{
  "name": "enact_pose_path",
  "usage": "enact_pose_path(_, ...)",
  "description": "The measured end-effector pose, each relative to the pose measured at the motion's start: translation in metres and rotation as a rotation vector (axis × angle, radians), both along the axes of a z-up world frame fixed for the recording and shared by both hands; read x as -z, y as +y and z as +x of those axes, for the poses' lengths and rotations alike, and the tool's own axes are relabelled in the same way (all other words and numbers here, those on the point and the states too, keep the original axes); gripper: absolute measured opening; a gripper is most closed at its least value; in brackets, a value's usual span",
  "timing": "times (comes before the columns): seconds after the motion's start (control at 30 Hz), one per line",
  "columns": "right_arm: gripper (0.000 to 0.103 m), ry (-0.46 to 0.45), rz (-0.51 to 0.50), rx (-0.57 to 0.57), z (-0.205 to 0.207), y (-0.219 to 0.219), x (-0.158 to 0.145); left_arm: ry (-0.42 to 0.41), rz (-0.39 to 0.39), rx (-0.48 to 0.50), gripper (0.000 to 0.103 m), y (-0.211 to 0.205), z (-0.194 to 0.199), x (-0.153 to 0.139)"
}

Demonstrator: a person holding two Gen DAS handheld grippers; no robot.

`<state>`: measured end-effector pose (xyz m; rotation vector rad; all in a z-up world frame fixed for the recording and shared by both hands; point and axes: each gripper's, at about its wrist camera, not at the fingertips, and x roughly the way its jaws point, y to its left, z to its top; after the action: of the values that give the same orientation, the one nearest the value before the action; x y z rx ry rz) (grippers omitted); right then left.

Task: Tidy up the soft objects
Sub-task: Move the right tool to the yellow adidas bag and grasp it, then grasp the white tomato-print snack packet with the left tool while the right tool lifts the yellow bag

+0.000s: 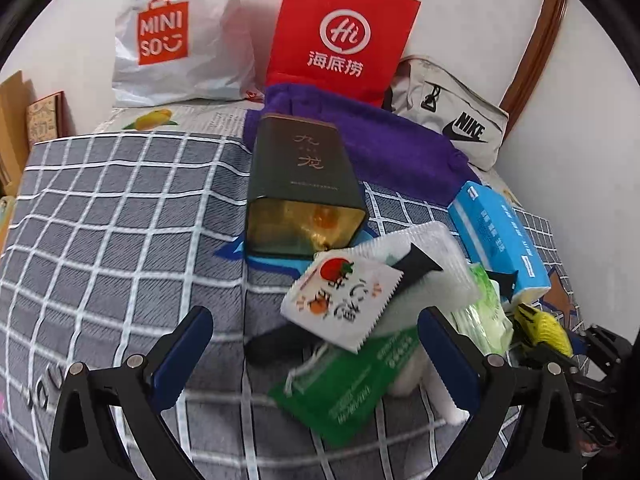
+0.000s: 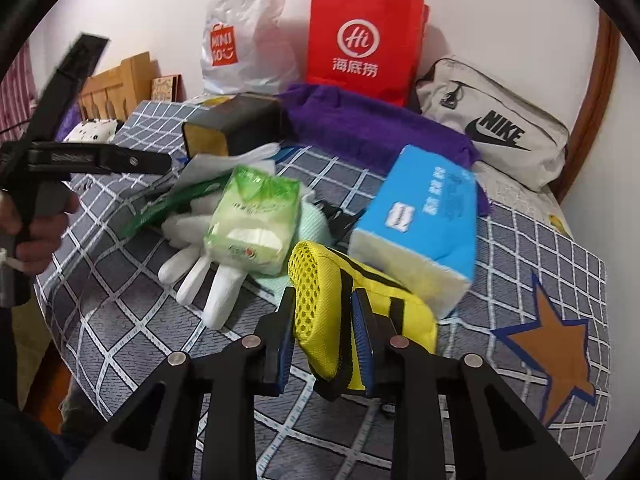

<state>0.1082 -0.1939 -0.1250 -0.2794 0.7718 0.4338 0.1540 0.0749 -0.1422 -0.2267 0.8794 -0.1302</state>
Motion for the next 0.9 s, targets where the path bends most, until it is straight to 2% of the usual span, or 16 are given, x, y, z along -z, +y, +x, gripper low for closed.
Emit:
enact_pose_path(0.23, 0.028, 0.024, -0.003, 0.032, 0.010, -0.006, -0.004, 0.041, -0.015, 0.081, 0.102, -0.005, 0.026, 0.016)
enact_pose_path(0.37, 0.033, 0.052, -0.025, 0.030, 0.017, 0.000, 0.002, 0.061, -0.028, 0.116, 0.102, -0.006, 0.035, 0.025)
enact_pose_path(0.43, 0.033, 0.051, -0.044, 0.025, 0.020, 0.005, 0.003, 0.053, -0.031, 0.135, 0.102, -0.007, 0.038, 0.026)
enact_pose_path(0.47, 0.030, 0.049, -0.044, 0.023, 0.020, 0.006, 0.003, 0.053, -0.035, 0.141, 0.102, -0.006, 0.039, 0.027)
enact_pose_path(0.57, 0.025, 0.065, -0.030, 0.031, 0.023, 0.006, 0.001, 0.048, -0.061, 0.164, 0.093, -0.006, 0.041, 0.028)
enact_pose_path(0.73, 0.022, 0.073, -0.011, 0.040, 0.024, 0.001, -0.006, 0.026, -0.097, 0.221, 0.058, -0.011, 0.037, 0.025)
enact_pose_path(0.9, 0.019, 0.070, 0.026, 0.052, 0.021, -0.007, -0.014, 0.008, -0.070, 0.222, 0.045, -0.012, 0.025, 0.019)
